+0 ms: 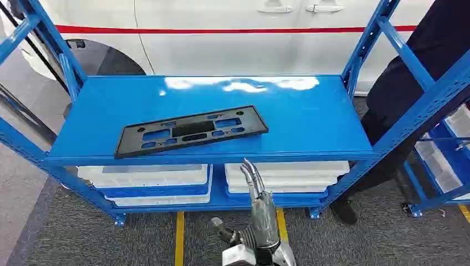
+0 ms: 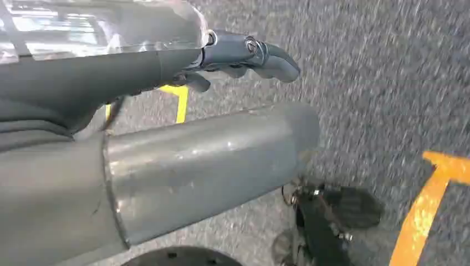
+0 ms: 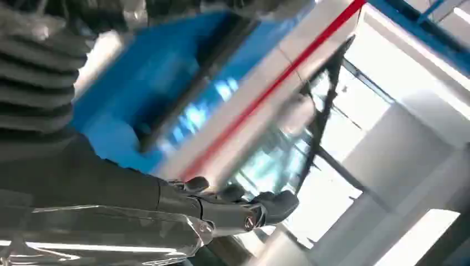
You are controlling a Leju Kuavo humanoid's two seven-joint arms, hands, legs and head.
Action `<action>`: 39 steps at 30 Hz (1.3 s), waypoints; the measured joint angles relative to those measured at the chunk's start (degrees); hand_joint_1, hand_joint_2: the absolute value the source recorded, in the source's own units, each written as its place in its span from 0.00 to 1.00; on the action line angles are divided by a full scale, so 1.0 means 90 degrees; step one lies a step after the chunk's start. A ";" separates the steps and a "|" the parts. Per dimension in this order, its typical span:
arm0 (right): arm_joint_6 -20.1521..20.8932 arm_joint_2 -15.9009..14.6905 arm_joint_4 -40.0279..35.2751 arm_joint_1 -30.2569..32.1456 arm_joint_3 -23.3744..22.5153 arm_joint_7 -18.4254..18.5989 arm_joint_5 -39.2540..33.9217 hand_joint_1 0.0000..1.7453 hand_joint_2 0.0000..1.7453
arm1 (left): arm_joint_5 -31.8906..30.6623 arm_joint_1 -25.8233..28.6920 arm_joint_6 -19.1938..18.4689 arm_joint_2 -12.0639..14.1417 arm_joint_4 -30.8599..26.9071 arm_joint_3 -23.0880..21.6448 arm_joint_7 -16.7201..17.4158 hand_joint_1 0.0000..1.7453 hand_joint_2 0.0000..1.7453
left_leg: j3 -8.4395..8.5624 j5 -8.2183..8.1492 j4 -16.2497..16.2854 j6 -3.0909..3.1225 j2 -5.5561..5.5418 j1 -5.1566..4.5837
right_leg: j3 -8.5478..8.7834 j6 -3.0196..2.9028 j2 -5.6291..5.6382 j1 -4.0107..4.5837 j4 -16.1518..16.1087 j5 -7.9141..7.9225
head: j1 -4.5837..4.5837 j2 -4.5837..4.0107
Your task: Take the parts from the cabinet and place them on the table.
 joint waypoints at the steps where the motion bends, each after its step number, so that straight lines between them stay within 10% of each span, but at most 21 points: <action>1: -0.0010 0.0124 0.0044 0.0017 -0.0192 -0.0102 0.0570 0.00 1.00 | -0.0041 0.0000 0.0019 0.0000 0.0000 0.0002 -0.0010 0.00 0.00 | -0.0006 0.0002 0.0001 0.0009 0.0000 -0.0008 | -0.0220 0.0005 0.0000 0.0000 0.0449 -0.0157 | 0.0002 0.0000; 3: -0.0010 0.0386 0.0075 0.0094 -0.0641 -0.0192 0.1331 0.00 1.00 | -0.0136 0.0004 0.0034 0.0002 0.0002 0.0002 -0.0063 0.00 0.00 | 0.0008 -0.0001 0.0001 0.0013 -0.0010 -0.0017 | -0.0327 -0.0003 0.0000 0.0001 0.0642 -0.0032 | 0.0002 0.0000; 6: -0.0019 0.0679 -0.0017 0.0131 -0.1145 0.0365 0.2430 0.00 1.00 | -0.0318 0.0013 0.0034 0.0002 0.0002 -0.0019 -0.0056 0.00 0.00 | 0.0059 -0.0021 0.0002 -0.0003 -0.0026 -0.0026 | 0.0370 -0.0115 0.0001 0.0024 -0.0821 0.0802 | 0.0002 0.0000; 13: -0.0024 0.0660 -0.0175 0.0016 -0.1291 0.2124 0.3275 0.00 1.00 | -0.0636 -0.0034 0.0051 0.0090 0.0005 -0.0146 0.0233 0.00 0.00 | -0.0046 -0.0204 0.0203 -0.0222 -0.0017 -0.0041 | 0.0539 -0.0300 -0.0011 0.0005 -0.1335 0.0854 | -0.0002 0.0000; 17: -0.0024 -0.0079 0.0161 -0.0638 -0.0594 0.4117 0.3283 0.00 1.00 | -0.0772 -0.0059 -0.0051 0.0138 0.0005 -0.0230 0.0432 0.00 0.00 | -0.0859 -0.0944 0.1917 -0.0316 -0.0016 0.0000 | 0.0501 -0.0317 -0.0032 0.0005 -0.1308 0.0859 | -0.0002 0.0000; 19: -0.0022 -0.0432 0.0555 -0.1190 0.0248 0.5735 0.3285 0.00 1.00 | -0.0813 -0.0062 -0.0107 0.0170 0.0005 -0.0270 0.0529 0.00 0.00 | -0.0745 -0.0612 0.1639 -0.0343 -0.0014 0.0039 | 0.0493 -0.0315 -0.0014 -0.0003 -0.1287 0.0858 | -0.0005 0.0000; 21: -0.0022 -0.0654 0.0911 -0.1629 0.1195 0.6546 0.3290 0.00 1.00 | -0.0913 -0.0102 -0.0214 0.0199 0.0005 -0.0289 0.0610 0.00 0.00 | -0.0187 -0.0017 0.0478 -0.0364 -0.0001 0.0070 | 0.0512 -0.0263 0.0003 -0.0029 -0.1245 0.0825 | -0.0002 0.0000; 28: -0.0024 -0.0850 0.1523 -0.1966 0.2567 0.6671 0.3290 0.00 1.00 | -0.0947 -0.0104 -0.0529 0.0194 0.0007 -0.0299 0.0755 0.00 0.00 | -0.0039 0.0038 0.0018 -0.0070 -0.0019 0.0033 | 0.0427 -0.0022 -0.0021 -0.0019 -0.1094 0.0686 | 0.0000 0.0000; 31: -0.0024 -0.0848 0.1705 -0.1908 0.2575 0.6088 0.3290 0.00 1.00 | -0.0947 -0.0109 -0.0549 0.0199 0.0007 -0.0299 0.0777 0.00 0.00 | -0.0061 0.0033 0.0018 0.0009 -0.0015 0.0014 | -0.0196 0.0013 -0.0023 -0.0006 0.0232 0.0006 | -0.0002 0.0000; 33: -0.0024 -0.0824 0.1785 -0.1826 0.2497 0.5614 0.3290 0.00 1.00 | -0.0945 -0.0103 -0.0566 0.0204 0.0010 -0.0296 0.0816 0.00 0.00 | -0.0051 0.0025 0.0019 0.0023 -0.0016 -0.0017 | -0.0459 0.0000 -0.0023 -0.0004 0.0712 -0.0023 | 0.0000 0.0000; 37: -0.0024 -0.0705 0.1831 -0.1677 0.2157 0.5134 0.3290 0.00 1.00 | -0.0930 -0.0093 -0.0583 0.0199 0.0012 -0.0296 0.0833 0.00 0.00 | 0.0027 -0.0016 0.0019 0.0018 -0.0034 -0.0049 | 0.0361 -0.0199 -0.0022 0.0081 -0.1057 0.0927 | 0.0002 0.0000; 39: -0.0024 -0.0671 0.1838 -0.1646 0.2075 0.5117 0.3290 0.00 1.00 | -0.0930 -0.0097 -0.0583 0.0182 0.0015 -0.0294 0.0838 0.00 0.00 | -0.0011 -0.0024 0.0028 -0.0042 -0.0032 -0.0057 | 0.0401 -0.0235 -0.0030 0.0125 -0.1204 0.0861 | 0.0000 0.0000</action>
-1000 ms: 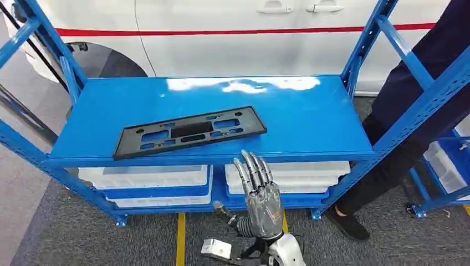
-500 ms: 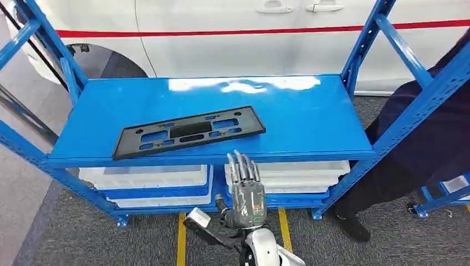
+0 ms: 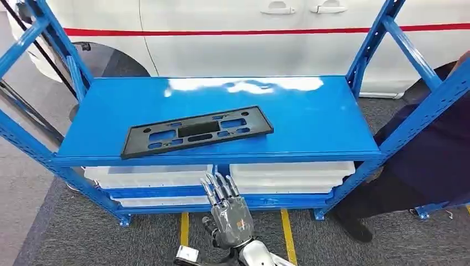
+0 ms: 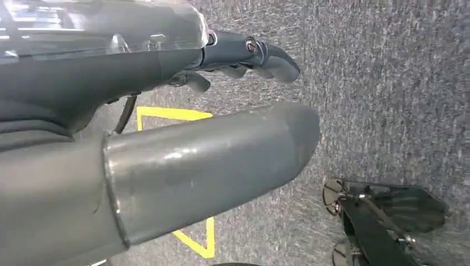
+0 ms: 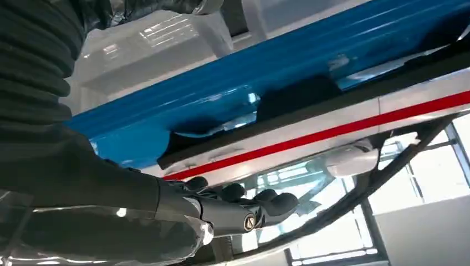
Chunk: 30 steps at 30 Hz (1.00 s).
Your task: Take the parts from the cabinet and place them on the table.
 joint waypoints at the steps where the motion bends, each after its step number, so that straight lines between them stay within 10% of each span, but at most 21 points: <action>1: 0.0000 0.0017 0.0002 0.0028 -0.0046 -0.0010 0.0000 0.00 1.00 | 0.0000 0.0001 0.0000 0.0002 0.0000 0.0000 0.0002 0.00 0.00 | 0.0003 -0.0003 -0.0004 -0.0038 0.0008 0.0009 | -0.0008 -0.0002 0.0018 0.0015 -0.0008 0.0001 | 0.0000 0.0000; 5: 0.0000 0.0090 0.0005 0.0086 -0.0182 -0.0158 0.0002 0.00 1.00 | 0.0000 -0.0007 -0.0002 0.0017 0.0000 0.0002 0.0012 0.00 0.00 | -0.0078 -0.0267 0.0284 -0.0166 0.0019 0.0004 | 0.0120 -0.0109 0.0002 -0.0085 -0.0193 0.0070 | -0.0010 0.0000; 9: 0.0000 0.0192 0.0002 0.0212 -0.0438 -0.0766 0.0002 0.00 1.00 | -0.0007 0.0006 -0.0007 0.0015 0.0000 0.0002 0.0027 0.00 0.00 | -0.0871 -0.0841 0.1848 -0.0296 0.0020 0.0081 | 0.0119 -0.0140 -0.0015 -0.0085 -0.0180 0.0052 | -0.0012 0.0000; 13: 0.0000 0.0369 -0.0061 0.0319 -0.0815 -0.1300 0.0002 0.00 1.00 | -0.0029 0.0006 -0.0010 0.0019 0.0002 0.0005 0.0037 0.00 0.00 | -0.0120 0.0150 0.0180 -0.0316 0.0034 0.0132 | 0.0144 -0.0051 0.0010 -0.0117 -0.0073 -0.0041 | -0.0012 0.0000; 19: -0.0002 0.0529 -0.0175 0.0421 -0.1178 -0.1438 0.0002 0.00 1.00 | -0.0036 0.0012 -0.0012 0.0015 0.0005 0.0007 0.0044 0.00 0.00 | -0.0032 0.0098 -0.0055 -0.0057 0.0031 0.0114 | 0.0101 0.0143 0.0016 -0.0102 0.0004 -0.0118 | -0.0012 0.0000; 24: -0.0002 0.0600 -0.0228 0.0555 -0.1416 -0.1782 -0.0044 0.00 1.00 | -0.0036 0.0005 -0.0012 0.0024 0.0005 0.0017 0.0054 0.00 0.00 | -0.0033 0.0089 -0.0065 0.0045 0.0035 0.0098 | -0.0839 0.0227 0.0012 -0.0117 0.1921 -0.0979 | -0.0007 0.0000; 28: -0.0002 0.0673 -0.0233 0.0653 -0.1608 -0.2042 -0.0044 0.00 1.00 | -0.0049 0.0015 -0.0015 0.0022 0.0005 0.0019 0.0105 0.00 0.00 | 0.0063 0.0024 -0.0058 -0.0002 0.0015 0.0098 | -0.0166 0.0159 0.0007 -0.0115 0.0445 -0.0016 | -0.0005 0.0000; 30: -0.0002 0.0711 -0.0245 0.0694 -0.1685 -0.2110 -0.0039 0.00 1.00 | -0.0063 0.0005 -0.0015 0.0022 0.0005 0.0019 0.0109 0.00 0.00 | 0.0056 -0.0025 -0.0018 -0.0081 0.0009 0.0047 | 0.0034 0.0108 0.0010 -0.0066 -0.0043 -0.0016 | -0.0007 0.0000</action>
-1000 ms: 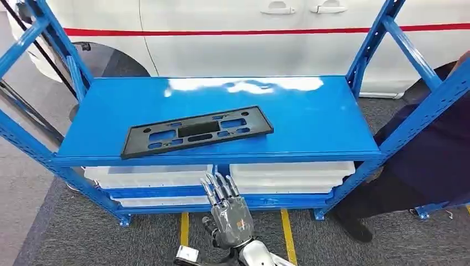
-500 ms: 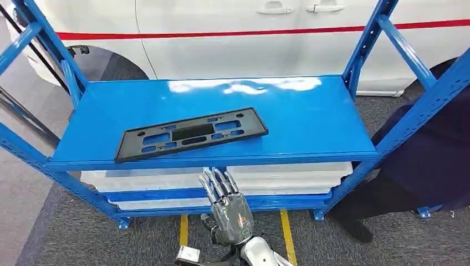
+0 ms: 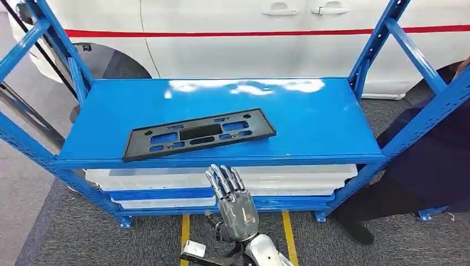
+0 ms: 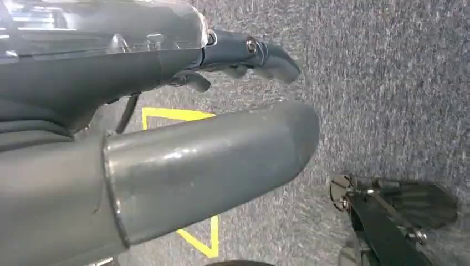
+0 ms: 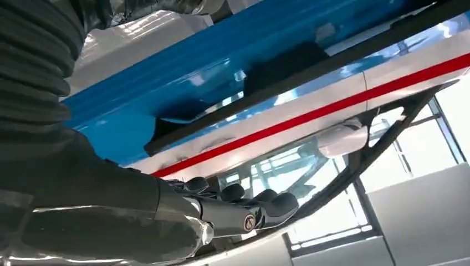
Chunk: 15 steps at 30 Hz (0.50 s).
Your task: Take the parts from the cabinet and place them on the table.
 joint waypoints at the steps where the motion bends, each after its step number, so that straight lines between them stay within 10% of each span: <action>1: 0.0000 0.0012 -0.0002 0.0015 -0.0039 -0.0022 0.0000 0.00 1.00 | 0.0000 0.0000 0.0000 0.0000 0.0000 0.0000 0.0000 0.00 0.00 | 0.0002 0.0005 -0.0025 -0.0026 0.0001 0.0005 | -0.0018 -0.0011 0.0012 0.0008 0.0021 0.0000 | 0.0000 0.0000; 5: 0.0000 0.0075 -0.0036 0.0067 -0.0168 -0.0022 0.0003 0.00 1.00 | 0.0000 -0.0006 0.0000 0.0012 0.0002 0.0000 0.0002 0.00 0.00 | 0.0005 -0.0129 0.0091 -0.0175 0.0016 0.0041 | 0.0087 -0.0158 0.0015 -0.0041 -0.0088 0.0016 | 0.0000 0.0000; 8: 0.0000 0.0117 -0.0039 0.0090 -0.0243 -0.0025 0.0003 0.00 1.00 | 0.0000 -0.0002 0.0000 0.0010 0.0002 0.0000 0.0002 0.00 0.00 | -0.0743 -0.0798 0.1555 -0.0250 0.0015 0.0051 | 0.0113 -0.0246 -0.0016 -0.0027 -0.0079 -0.0024 | -0.0003 0.0000; 10: 0.0000 0.0129 -0.0039 0.0107 -0.0287 -0.0034 0.0000 0.00 1.00 | 0.0000 0.0013 0.0000 0.0012 0.0005 0.0000 0.0010 0.00 0.00 | -0.1024 -0.0770 0.1974 -0.0260 0.0016 0.0051 | 0.0138 -0.0255 -0.0006 -0.0020 -0.0066 -0.0062 | -0.0003 0.0000; 13: 0.0000 0.0168 -0.0039 0.0132 -0.0362 -0.0170 -0.0012 0.00 1.00 | -0.0005 0.0014 0.0000 0.0032 0.0005 0.0000 0.0019 0.00 0.00 | -0.0472 0.0142 0.0629 -0.0204 0.0017 0.0049 | 0.0276 -0.0215 0.0018 -0.0020 -0.0055 -0.0163 | -0.0005 0.0000; 15: 0.0000 0.0192 -0.0041 0.0143 -0.0427 -0.0245 -0.0012 0.00 1.00 | -0.0029 0.0011 0.0000 0.0032 0.0007 0.0000 0.0024 0.00 0.00 | -0.0196 0.0176 0.0060 -0.0141 0.0020 -0.0012 | 0.0305 -0.0134 0.0016 0.0028 -0.0037 -0.0238 | -0.0005 0.0000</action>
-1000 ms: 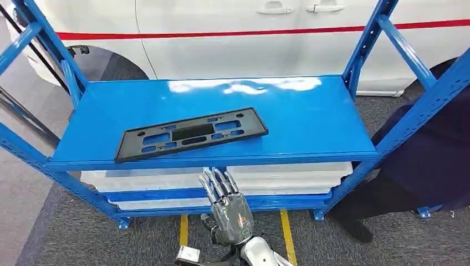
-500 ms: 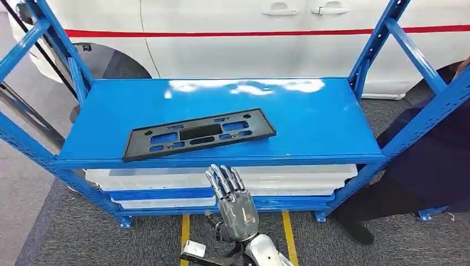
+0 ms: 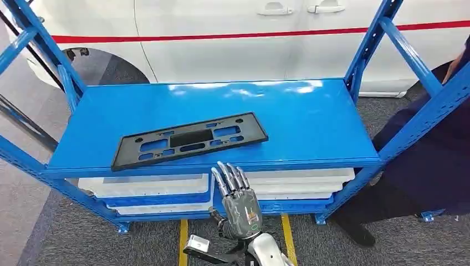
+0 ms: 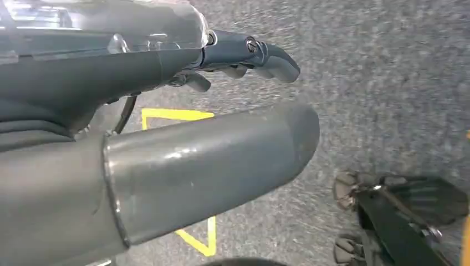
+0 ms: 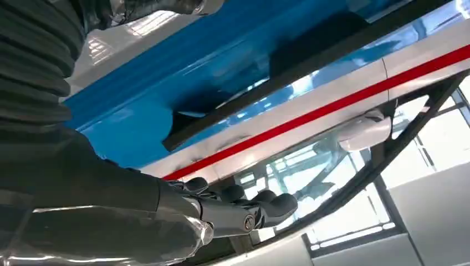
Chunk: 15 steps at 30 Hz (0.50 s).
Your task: Take the parts from the cabinet and place them on the table.
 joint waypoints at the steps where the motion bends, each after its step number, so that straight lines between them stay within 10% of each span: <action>1: 0.0000 0.0020 -0.0005 0.0004 -0.0029 -0.0013 0.0005 0.00 1.00 | -0.0015 -0.0024 0.0000 0.0000 0.0000 0.0000 0.0005 0.00 0.00 | 0.0012 -0.0037 -0.0016 0.0065 -0.0004 0.0000 | -0.0008 0.0033 -0.0001 -0.0013 -0.0029 0.0005 | 0.0000 0.0000; 5: 0.0000 0.0046 -0.0029 0.0038 -0.0119 -0.0020 0.0007 0.00 1.00 | -0.0034 0.0015 0.0000 0.0000 0.0000 0.0002 0.0039 0.00 0.00 | 0.0182 -0.0065 -0.0178 0.0222 -0.0003 0.0042 | 0.0026 0.0169 -0.0013 -0.0032 0.0177 -0.0041 | 0.0005 0.0000; 9: 0.0000 0.0063 -0.0046 0.0083 -0.0194 -0.0090 0.0002 0.00 1.00 | -0.0039 0.0004 0.0000 0.0012 0.0000 0.0007 0.0065 0.00 0.00 | 0.0259 -0.0162 -0.0171 0.0302 -0.0005 0.0036 | -0.0978 0.0244 -0.0014 -0.0056 0.1812 -0.0755 | 0.0007 0.0000; 11: 0.0000 0.0063 -0.0046 0.0102 -0.0206 -0.0110 -0.0007 0.00 1.00 | -0.0039 0.0015 0.0000 0.0015 0.0002 0.0007 0.0082 0.00 0.00 | 0.0358 -0.0240 -0.0170 0.0280 -0.0014 0.0037 | -0.1103 0.0260 -0.0017 -0.0074 0.1754 -0.0485 | 0.0007 0.0000; 14: 0.0000 0.0066 -0.0046 0.0111 -0.0219 -0.0115 -0.0017 0.00 1.00 | -0.0041 0.0040 0.0000 0.0010 0.0002 0.0007 0.0092 0.00 0.00 | 0.0582 -0.0430 -0.0181 0.0213 -0.0019 0.0042 | -0.0569 0.0164 -0.0023 -0.0071 0.0230 0.0546 | 0.0007 0.0000; 15: 0.0000 0.0066 -0.0034 0.0118 -0.0226 -0.0117 -0.0029 0.00 1.00 | -0.0041 0.0024 0.0000 0.0007 0.0019 0.0007 0.0092 0.00 0.00 | 0.0649 -0.0451 -0.0172 0.0177 -0.0018 0.0037 | -0.0590 0.0141 -0.0024 -0.0014 0.0273 0.0287 | -0.0007 -0.0002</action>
